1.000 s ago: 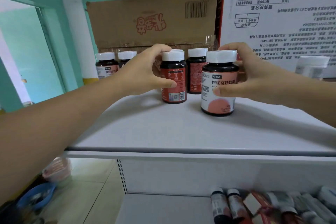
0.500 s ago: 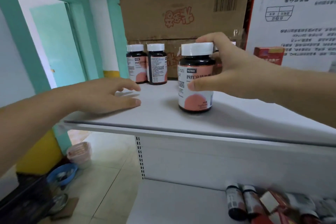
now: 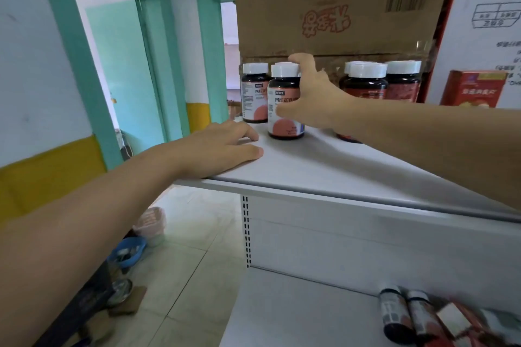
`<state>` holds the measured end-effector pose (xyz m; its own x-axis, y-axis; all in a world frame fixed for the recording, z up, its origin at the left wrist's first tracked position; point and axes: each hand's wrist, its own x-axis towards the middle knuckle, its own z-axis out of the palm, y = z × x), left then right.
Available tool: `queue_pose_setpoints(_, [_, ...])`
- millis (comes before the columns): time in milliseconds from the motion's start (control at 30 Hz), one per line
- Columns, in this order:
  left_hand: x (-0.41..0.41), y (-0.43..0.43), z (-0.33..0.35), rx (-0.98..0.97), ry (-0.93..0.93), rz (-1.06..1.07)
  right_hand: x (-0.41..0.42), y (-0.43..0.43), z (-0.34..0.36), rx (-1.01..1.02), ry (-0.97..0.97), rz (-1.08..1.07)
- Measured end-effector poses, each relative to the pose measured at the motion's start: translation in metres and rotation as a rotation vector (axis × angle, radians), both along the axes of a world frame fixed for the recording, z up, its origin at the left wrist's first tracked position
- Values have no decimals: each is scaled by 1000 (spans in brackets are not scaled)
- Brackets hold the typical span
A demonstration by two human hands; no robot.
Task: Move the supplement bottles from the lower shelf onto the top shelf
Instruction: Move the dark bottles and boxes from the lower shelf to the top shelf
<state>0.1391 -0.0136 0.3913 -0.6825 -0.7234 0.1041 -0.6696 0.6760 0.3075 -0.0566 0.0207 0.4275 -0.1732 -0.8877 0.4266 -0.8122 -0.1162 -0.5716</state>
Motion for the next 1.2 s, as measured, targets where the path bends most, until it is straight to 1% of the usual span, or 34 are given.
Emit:
queue_pose_setpoints(167, [-1, -1, 0, -42, -2, -8, 0, -7, -4, -16, -97, -37])
queue_pose_setpoints(333, [0, -1, 0, -45, 8, -10, -3, -9, -12, -26, -85, -80])
queue_pose_setpoints(467, [0, 0, 0, -49, 17, -14, -1, -8, -13, 14, -87, -107])
queue_pose_setpoints(600, [-1, 1, 0, -55, 20, -16, 5, 7, -11, 160, -36, -121])
queue_pose_setpoints(700, [0, 2, 1, -44, 29, -11, 9, 33, -5, 268, 101, -124])
queue_pose_setpoints(833, [3, 6, 3, -87, 51, 4, 8, 78, -3, 312, 285, -30])
queue_pose_setpoints(933, [6, 11, 8, -154, 35, 9, 1, 105, -7, 317, 394, -62])
queue_pose_setpoints(1067, [12, 27, 15, -197, 8, -44, -15, 151, -12, 287, 446, -179])
queue_pose_setpoints(1200, [16, 53, 18, -252, -25, -113, -29, 205, -21, 279, 364, -325])
